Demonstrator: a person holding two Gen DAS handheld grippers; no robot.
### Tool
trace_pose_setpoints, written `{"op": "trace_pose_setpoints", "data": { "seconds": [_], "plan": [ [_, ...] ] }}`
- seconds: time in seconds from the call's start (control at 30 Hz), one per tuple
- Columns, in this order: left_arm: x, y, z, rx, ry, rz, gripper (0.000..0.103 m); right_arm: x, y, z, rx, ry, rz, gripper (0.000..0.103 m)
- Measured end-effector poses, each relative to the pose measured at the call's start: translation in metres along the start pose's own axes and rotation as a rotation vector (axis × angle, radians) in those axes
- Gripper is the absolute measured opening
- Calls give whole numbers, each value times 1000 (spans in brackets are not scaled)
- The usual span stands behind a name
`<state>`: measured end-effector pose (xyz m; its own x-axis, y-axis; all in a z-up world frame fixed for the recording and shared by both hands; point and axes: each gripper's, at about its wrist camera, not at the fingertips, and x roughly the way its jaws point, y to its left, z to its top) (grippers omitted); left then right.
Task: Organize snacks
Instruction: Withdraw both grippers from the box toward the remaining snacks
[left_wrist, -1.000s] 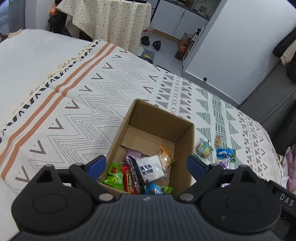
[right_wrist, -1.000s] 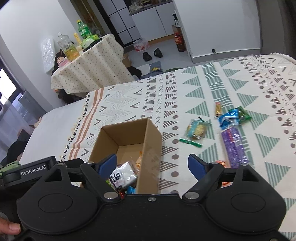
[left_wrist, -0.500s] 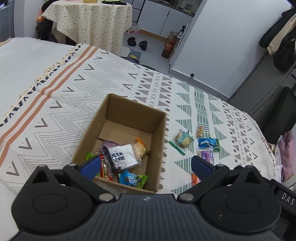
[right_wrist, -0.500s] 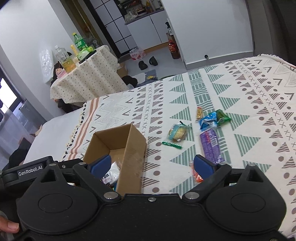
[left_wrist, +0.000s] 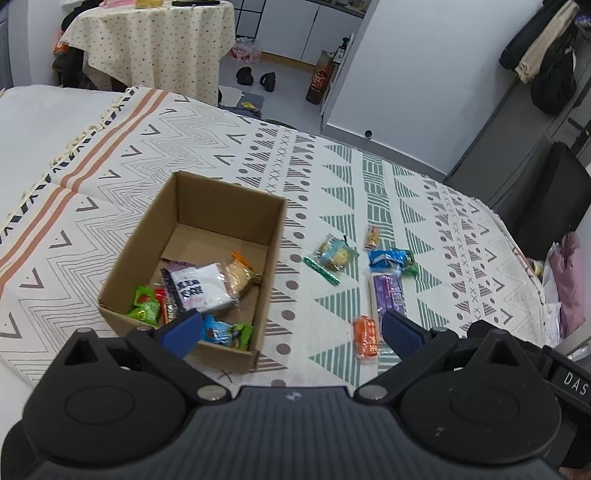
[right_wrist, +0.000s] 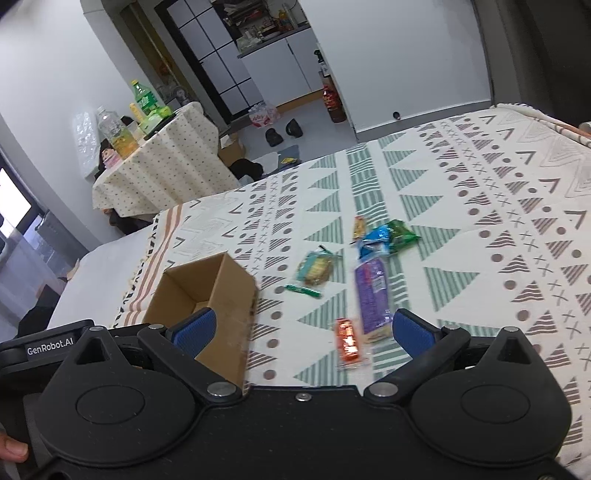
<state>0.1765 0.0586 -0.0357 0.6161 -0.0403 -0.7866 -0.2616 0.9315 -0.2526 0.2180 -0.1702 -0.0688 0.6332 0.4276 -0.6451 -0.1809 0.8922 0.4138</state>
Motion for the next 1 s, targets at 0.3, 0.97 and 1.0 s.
{"op": "trace_pose_setpoints", "data": {
  "seconds": [0.3, 0.97, 1.0],
  "plan": [
    [8, -34, -12, 37, 34, 8, 103, -9, -39, -2, 25, -3, 1, 103],
    [48, -69, -27, 43, 38, 30, 100, 22, -90, -1, 8, 39, 92, 102],
    [51, -69, -28, 37, 36, 32, 100, 25, -92, -1, 3, 44, 84, 102]
  ]
}}
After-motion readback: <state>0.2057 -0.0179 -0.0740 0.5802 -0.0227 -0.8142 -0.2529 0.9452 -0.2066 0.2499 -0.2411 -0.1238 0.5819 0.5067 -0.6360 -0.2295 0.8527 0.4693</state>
